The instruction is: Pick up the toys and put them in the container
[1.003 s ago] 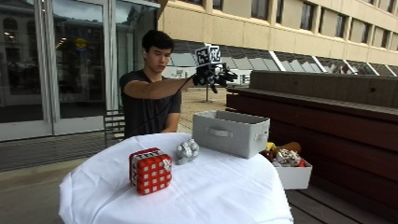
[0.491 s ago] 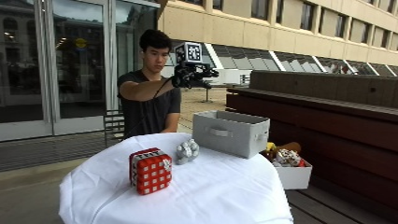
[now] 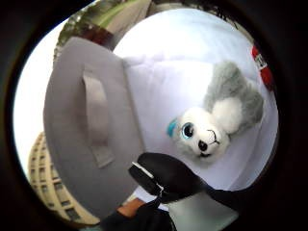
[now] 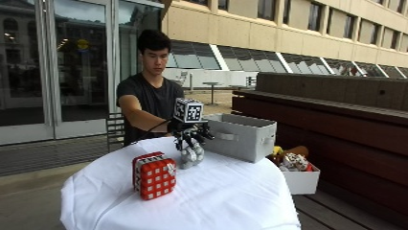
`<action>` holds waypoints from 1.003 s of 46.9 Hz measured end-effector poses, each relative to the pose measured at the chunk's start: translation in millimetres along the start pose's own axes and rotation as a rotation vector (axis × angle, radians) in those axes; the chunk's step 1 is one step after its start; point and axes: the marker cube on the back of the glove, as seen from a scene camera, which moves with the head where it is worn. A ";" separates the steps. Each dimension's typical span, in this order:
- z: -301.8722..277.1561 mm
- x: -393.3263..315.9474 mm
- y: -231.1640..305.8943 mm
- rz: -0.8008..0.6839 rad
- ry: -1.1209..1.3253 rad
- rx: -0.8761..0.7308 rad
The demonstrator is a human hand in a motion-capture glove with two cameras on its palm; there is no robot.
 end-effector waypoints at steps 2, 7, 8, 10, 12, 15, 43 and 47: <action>13.7 -1.4 1.6 -0.005 0.007 -0.021; 38.9 -2.3 2.7 -0.004 0.018 -0.053; 42.1 -1.7 2.0 -0.002 0.016 -0.054; 47.5 -1.0 1.6 0.001 0.007 -0.055; 51.4 -1.5 2.5 0.004 -0.007 -0.055; 57.9 -2.8 4.4 0.012 -0.035 -0.052; 53.6 -14.2 20.2 0.033 -0.071 0.062; 43.3 -2.6 16.3 0.053 -0.094 0.042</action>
